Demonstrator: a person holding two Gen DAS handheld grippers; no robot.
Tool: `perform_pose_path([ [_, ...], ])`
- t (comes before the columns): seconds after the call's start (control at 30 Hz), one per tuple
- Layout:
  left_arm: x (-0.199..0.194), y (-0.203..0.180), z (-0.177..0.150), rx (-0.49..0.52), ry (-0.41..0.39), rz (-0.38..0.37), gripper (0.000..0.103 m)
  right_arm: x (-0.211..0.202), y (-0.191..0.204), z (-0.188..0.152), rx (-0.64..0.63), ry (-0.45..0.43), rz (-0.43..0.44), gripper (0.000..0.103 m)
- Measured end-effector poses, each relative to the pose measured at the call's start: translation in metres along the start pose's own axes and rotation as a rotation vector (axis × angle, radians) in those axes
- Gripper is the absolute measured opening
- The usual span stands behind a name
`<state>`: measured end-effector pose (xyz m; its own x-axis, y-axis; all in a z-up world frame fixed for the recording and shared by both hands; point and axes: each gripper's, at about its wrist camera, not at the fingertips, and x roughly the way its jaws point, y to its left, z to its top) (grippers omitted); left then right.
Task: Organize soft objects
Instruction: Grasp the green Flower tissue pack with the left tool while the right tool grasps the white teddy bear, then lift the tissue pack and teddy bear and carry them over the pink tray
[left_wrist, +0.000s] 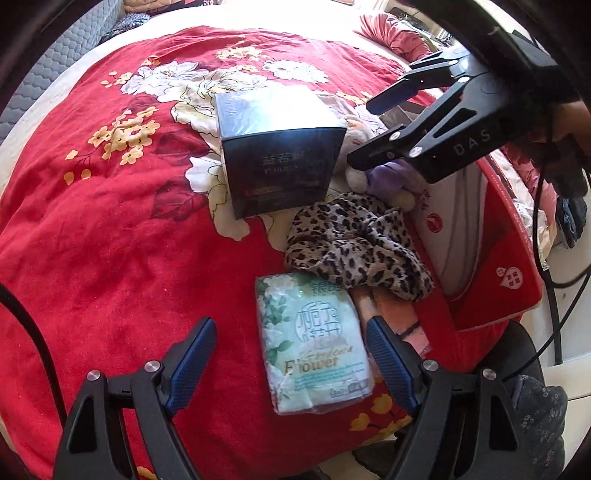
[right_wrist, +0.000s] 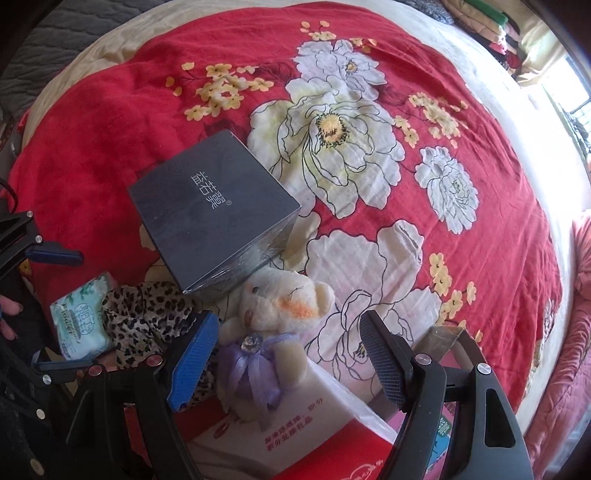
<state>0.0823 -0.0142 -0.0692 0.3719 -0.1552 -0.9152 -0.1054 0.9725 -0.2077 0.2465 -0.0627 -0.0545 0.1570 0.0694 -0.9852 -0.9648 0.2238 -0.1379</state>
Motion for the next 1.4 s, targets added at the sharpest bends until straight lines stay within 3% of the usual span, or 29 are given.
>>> perform_pose_path([
  [0.17, 0.006, 0.004, 0.000, -0.013, 0.018, -0.012, 0.082, 0.019, -0.008, 0.006, 0.039, 0.048, 0.037, 0.080],
  [0.33, 0.011, 0.006, 0.000, -0.008, 0.025, -0.005, 0.082, 0.033, -0.017, 0.009, 0.133, 0.063, 0.135, 0.052],
  [0.4, 0.012, 0.006, 0.001, -0.008, 0.027, -0.002, 0.082, 0.034, -0.015, 0.009, 0.139, 0.058, 0.129, 0.050],
  [0.63, 0.021, 0.008, 0.003, -0.019, 0.028, 0.008, 0.082, 0.015, -0.021, -0.007, 0.238, -0.038, 0.136, 0.045],
  [0.77, 0.029, 0.016, 0.007, -0.063, 0.027, -0.015, 0.082, -0.015, -0.032, -0.019, 0.311, -0.142, 0.135, 0.045],
  [1.1, 0.033, 0.028, 0.011, -0.058, -0.017, 0.013, 0.054, -0.093, -0.015, -0.057, 0.437, -0.399, 0.087, 0.045],
  [1.2, 0.028, 0.035, 0.010, -0.072, -0.022, -0.016, 0.044, -0.107, 0.005, -0.073, 0.452, -0.435, 0.091, 0.045],
  [1.4, 0.023, 0.042, 0.007, -0.083, -0.034, -0.044, 0.038, -0.116, 0.034, -0.102, 0.547, -0.492, 0.113, 0.045],
])
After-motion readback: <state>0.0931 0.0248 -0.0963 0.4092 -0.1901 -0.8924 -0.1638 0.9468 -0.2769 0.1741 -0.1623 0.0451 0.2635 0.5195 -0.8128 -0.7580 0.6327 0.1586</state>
